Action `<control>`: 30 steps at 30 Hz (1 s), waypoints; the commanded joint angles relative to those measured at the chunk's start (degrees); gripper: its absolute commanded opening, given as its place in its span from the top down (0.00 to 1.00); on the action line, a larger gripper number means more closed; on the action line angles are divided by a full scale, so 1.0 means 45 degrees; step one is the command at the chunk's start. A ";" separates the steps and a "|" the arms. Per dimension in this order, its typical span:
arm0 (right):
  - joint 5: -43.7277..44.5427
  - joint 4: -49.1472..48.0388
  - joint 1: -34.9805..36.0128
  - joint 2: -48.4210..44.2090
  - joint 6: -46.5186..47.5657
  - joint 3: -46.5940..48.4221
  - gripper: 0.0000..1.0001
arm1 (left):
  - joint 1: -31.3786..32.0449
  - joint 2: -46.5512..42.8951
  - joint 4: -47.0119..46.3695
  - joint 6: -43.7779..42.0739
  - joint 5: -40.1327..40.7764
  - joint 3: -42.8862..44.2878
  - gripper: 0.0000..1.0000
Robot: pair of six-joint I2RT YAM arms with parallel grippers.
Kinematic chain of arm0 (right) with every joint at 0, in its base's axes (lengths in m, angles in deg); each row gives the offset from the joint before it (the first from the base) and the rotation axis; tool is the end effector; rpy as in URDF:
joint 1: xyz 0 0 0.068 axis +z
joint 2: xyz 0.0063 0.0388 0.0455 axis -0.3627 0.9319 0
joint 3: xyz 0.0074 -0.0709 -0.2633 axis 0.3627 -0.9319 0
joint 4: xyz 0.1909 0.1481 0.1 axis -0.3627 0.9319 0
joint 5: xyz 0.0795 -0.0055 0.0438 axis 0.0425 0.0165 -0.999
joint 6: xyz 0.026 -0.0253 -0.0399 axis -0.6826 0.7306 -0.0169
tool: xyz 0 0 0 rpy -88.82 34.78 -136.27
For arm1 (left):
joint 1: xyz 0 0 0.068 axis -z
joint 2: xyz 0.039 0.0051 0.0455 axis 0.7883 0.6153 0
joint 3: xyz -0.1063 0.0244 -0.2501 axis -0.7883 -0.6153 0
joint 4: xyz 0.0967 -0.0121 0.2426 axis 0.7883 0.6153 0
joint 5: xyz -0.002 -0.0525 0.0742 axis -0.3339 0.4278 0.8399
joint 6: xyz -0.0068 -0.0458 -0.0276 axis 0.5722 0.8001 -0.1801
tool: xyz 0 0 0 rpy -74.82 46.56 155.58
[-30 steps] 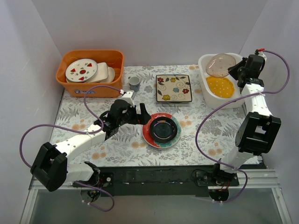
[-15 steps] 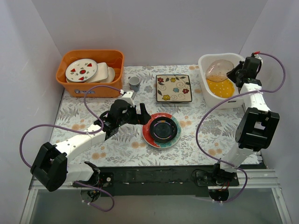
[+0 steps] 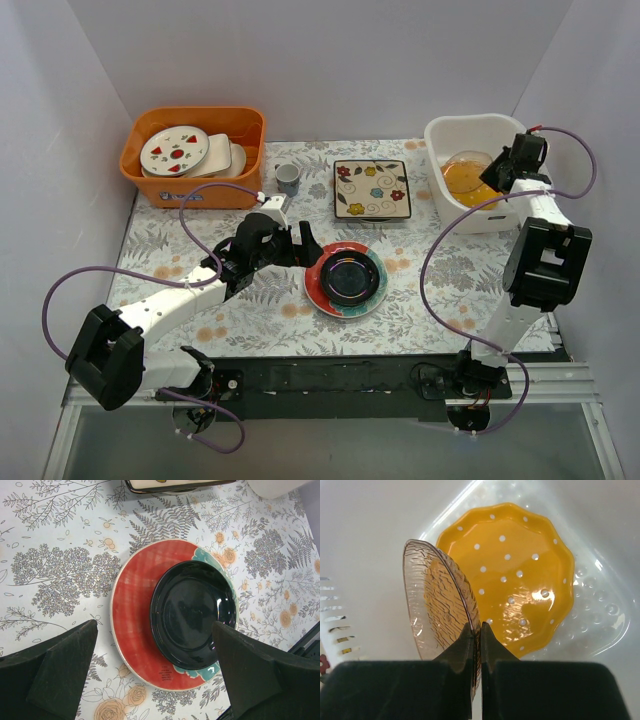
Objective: Place the plates into the plastic bin on the countertop
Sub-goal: Place the plate in the plastic bin.
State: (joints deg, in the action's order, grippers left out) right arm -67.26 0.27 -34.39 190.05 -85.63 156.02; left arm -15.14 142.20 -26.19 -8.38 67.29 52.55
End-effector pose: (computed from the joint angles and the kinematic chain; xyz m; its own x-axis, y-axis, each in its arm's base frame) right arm 0.4143 -0.0972 0.2651 -0.3389 0.5608 -0.7554 0.4525 0.8011 0.3918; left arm 0.2154 -0.1642 0.2397 -0.7506 -0.5716 -0.3313 -0.1042 0.5976 -0.7950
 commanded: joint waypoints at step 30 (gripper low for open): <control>-0.1202 0.0187 0.0104 -0.1754 0.1180 0.0062 0.14 | 0.0046 0.0124 -0.0211 -0.0082 -0.0567 -0.0281 0.02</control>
State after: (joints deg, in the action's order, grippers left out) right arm -72.44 2.76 -34.30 184.93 -81.35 155.53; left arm -15.14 141.94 -26.28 -8.21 66.53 51.37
